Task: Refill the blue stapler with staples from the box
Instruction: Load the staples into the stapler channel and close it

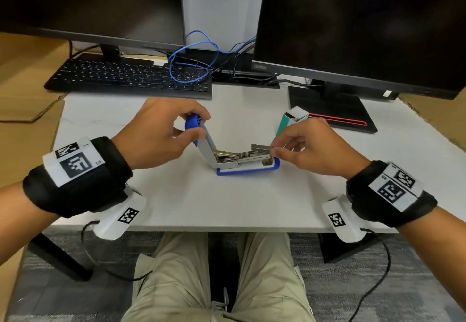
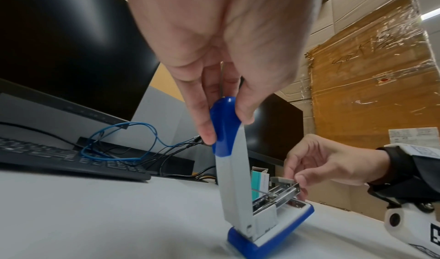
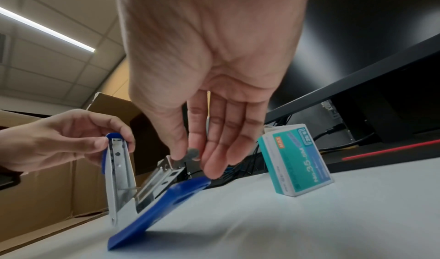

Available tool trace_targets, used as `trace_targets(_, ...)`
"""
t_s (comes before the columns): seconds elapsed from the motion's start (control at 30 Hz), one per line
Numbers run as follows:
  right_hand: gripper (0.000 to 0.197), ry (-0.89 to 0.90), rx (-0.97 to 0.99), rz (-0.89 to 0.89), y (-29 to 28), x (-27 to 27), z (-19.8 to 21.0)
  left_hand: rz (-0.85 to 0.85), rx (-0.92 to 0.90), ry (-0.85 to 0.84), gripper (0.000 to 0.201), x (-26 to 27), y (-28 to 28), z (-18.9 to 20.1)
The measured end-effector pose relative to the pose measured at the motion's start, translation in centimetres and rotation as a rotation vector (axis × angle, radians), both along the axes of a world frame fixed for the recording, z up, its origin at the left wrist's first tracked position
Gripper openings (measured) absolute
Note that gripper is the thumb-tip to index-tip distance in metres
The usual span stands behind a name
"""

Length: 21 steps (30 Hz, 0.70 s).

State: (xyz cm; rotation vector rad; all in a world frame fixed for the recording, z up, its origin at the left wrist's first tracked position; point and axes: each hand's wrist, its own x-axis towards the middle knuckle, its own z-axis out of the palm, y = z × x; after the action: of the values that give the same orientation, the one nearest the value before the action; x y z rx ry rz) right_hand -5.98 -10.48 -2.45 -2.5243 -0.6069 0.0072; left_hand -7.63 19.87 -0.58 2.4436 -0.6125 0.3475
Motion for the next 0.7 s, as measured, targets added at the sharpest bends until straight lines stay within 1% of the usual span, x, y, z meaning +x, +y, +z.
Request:
trace_targets(0.17,0.015,-0.026,-0.084,0.053,0.3,-0.2,0.5,-0.012,0.023,-0.021,0.027,0.2,-0.9,0.3)
trace_targets(0.27,0.015,-0.02,-0.108,0.071,0.1,-0.4,0.4,-0.008,0.019,-0.022,0.024,0.3,-1.0,0.2)
trace_targets(0.33,0.014,-0.002,-0.133,0.072,-0.1,-0.6,0.0,0.012,0.004,0.006,0.021,0.3,-0.4,0.1)
trace_targets(0.43,0.014,0.021,-0.159,0.078,-0.2,-1.0,-0.8,0.066,0.01,0.098,0.016,0.6,1.4,-0.2)
trace_targets(0.53,0.015,0.008,-0.169,0.075,-0.1,-1.2,-1.0,0.084,0.147,0.172,0.013,1.0,3.3,-1.2)
trace_targets(0.63,0.014,0.004,-0.172,0.078,0.1,-1.2,-1.0,0.077,0.332,0.283,0.015,0.9,3.9,-2.6)
trace_targets(0.7,0.015,0.004,-0.183,0.084,0.2,-1.2,-0.9,0.074,0.385,0.296,0.021,0.9,3.5,-3.0)
